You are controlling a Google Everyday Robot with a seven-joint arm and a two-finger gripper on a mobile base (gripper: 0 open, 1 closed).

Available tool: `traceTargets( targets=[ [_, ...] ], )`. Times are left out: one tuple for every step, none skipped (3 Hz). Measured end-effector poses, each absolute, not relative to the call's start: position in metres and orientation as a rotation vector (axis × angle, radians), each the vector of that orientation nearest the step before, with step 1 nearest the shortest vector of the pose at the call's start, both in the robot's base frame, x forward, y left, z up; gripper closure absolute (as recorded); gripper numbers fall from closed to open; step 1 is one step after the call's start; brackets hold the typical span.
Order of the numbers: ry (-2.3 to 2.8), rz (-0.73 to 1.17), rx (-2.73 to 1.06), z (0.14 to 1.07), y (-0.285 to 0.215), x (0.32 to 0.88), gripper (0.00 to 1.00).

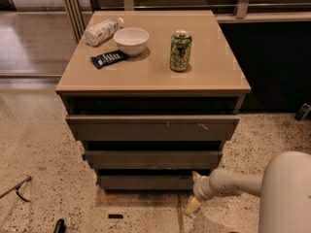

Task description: Open bottom drawer

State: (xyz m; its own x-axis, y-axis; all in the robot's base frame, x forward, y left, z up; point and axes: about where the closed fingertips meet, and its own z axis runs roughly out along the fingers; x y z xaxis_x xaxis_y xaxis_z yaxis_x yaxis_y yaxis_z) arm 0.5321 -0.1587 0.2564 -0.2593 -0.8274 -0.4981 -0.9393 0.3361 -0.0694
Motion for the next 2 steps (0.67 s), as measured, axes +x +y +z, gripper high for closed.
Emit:
traceTargets(
  targets=[
    [2.155,0.335,-1.547,0.2566,-0.1593,0.5318,0.00],
    [2.129,0.369,-1.542,0.2582,-0.1633,0.5347,0.00]
  ],
)
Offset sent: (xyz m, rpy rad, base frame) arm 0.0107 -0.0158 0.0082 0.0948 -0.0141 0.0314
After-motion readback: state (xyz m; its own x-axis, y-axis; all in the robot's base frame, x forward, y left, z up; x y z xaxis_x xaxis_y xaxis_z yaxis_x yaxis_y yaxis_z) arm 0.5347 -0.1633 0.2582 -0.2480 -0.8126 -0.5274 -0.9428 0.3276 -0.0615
